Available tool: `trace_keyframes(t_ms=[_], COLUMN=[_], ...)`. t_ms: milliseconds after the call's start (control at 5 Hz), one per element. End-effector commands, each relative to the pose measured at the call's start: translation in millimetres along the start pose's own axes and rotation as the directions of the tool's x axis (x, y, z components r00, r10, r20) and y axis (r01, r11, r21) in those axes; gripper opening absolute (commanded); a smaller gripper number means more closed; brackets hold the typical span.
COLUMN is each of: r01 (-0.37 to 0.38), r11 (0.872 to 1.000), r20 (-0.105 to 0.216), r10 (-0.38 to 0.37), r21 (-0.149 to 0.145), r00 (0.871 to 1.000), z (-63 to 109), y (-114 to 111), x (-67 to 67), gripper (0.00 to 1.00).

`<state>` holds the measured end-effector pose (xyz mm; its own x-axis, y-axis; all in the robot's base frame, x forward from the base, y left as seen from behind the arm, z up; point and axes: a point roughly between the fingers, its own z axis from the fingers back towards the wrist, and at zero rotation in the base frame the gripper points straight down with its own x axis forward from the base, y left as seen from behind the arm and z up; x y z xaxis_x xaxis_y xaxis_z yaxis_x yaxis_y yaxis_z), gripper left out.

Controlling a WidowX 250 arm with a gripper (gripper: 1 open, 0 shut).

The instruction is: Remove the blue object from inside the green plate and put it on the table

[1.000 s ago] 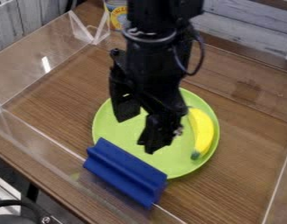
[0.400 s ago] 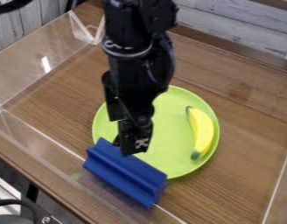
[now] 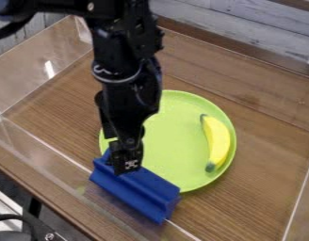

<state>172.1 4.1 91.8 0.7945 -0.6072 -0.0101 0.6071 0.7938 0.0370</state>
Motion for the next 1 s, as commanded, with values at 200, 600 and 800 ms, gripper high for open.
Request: trace_keyframes(t_ms=[200, 600, 800], r01=[0.009, 0.027, 0.029], r11=[1.000, 0.999, 0.999], r20=[0.010, 0.009, 0.010], r10=[-0.010, -0.027, -0.029], r21=[0.020, 0.021, 0.020], r00=[1.000, 1.000, 1.000], z=[-12.7, -26.6, -35.1], y=[-3, 3, -6], x=[7.8, 3.2, 9.6], gripper=[1.00, 1.00, 1.00])
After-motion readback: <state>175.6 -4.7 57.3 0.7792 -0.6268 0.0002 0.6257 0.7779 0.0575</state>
